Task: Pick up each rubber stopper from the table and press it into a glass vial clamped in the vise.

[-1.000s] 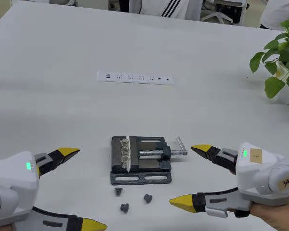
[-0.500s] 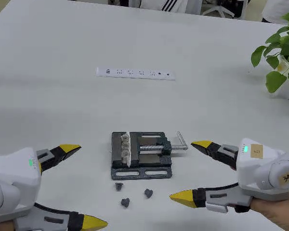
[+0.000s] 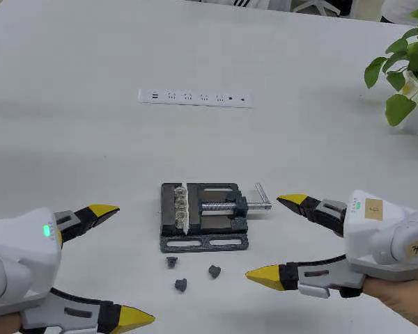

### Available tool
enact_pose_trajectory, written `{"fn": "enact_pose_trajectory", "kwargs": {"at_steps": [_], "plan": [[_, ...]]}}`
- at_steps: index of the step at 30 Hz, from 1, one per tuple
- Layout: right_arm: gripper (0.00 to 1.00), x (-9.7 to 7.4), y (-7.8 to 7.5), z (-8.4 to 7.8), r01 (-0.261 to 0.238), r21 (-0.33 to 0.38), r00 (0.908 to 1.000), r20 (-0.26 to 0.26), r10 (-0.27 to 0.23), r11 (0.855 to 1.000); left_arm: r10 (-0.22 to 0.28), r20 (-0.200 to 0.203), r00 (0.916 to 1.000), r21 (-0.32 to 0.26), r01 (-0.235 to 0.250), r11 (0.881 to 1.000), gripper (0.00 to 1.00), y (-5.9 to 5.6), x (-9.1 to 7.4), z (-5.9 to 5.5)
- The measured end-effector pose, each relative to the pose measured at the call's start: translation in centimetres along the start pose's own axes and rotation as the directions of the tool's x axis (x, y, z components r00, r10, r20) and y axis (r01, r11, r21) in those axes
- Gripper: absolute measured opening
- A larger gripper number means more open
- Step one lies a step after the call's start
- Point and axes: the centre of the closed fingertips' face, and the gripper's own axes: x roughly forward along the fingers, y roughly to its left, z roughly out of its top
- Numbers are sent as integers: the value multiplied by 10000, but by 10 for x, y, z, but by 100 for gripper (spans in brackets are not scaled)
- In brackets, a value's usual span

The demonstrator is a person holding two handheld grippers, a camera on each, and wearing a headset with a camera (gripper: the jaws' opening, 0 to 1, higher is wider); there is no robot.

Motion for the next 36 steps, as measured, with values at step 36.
{"fn": "enact_pose_trajectory", "kwargs": {"at_steps": [36], "plan": [[77, -7, -2, -3, 142, 151, 9999, 61, -143, 9998, -1431, -1754, 9740, 1863, 1756, 9667, 65, -21, 31, -16]]}}
